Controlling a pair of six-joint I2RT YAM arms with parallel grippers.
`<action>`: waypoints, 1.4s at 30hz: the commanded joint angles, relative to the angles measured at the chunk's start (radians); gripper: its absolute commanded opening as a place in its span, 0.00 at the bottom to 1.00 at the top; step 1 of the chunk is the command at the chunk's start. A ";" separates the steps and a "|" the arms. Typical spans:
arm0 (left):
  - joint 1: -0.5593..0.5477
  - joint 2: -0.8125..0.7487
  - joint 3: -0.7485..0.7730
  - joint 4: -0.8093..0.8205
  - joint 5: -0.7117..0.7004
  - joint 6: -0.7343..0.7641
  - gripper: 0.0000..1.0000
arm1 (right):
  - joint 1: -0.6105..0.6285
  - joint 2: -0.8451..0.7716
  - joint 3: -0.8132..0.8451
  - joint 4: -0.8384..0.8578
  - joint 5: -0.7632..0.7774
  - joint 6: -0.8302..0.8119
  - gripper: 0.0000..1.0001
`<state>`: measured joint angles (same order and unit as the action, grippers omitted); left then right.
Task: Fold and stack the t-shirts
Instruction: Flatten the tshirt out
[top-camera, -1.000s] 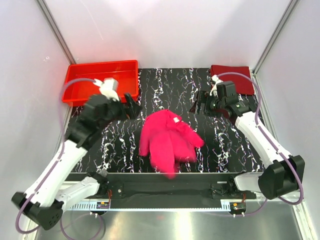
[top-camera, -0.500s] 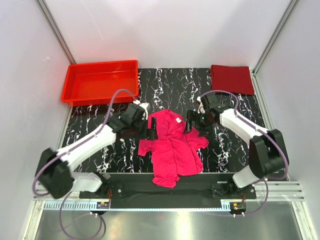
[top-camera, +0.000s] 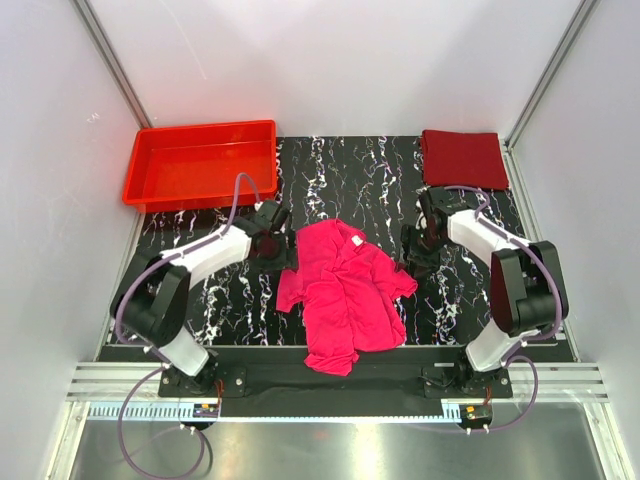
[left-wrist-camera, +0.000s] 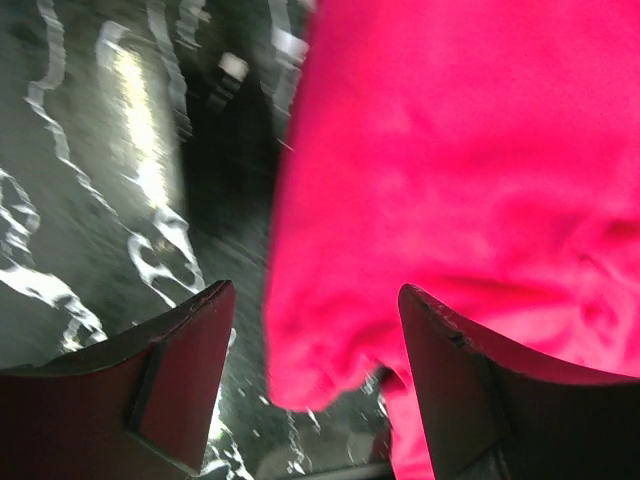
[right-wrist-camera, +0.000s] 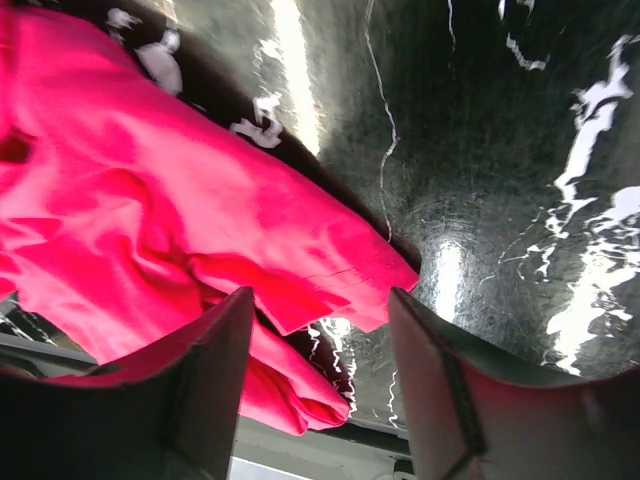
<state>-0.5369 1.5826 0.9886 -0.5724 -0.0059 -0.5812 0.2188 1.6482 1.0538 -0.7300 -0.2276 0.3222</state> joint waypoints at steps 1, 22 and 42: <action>0.038 0.065 0.044 0.040 0.029 0.020 0.72 | 0.002 0.024 -0.026 0.017 -0.028 0.014 0.61; 0.069 0.126 0.166 0.013 -0.031 0.084 0.00 | -0.012 0.032 -0.003 0.006 0.131 0.063 0.00; 0.176 -0.482 0.574 -0.063 -0.396 0.366 0.00 | 0.045 -0.595 0.345 -0.076 -0.199 0.083 0.00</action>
<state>-0.3763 1.1671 1.4883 -0.6640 -0.2802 -0.3103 0.2096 1.1313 1.3766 -0.8631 -0.1394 0.3893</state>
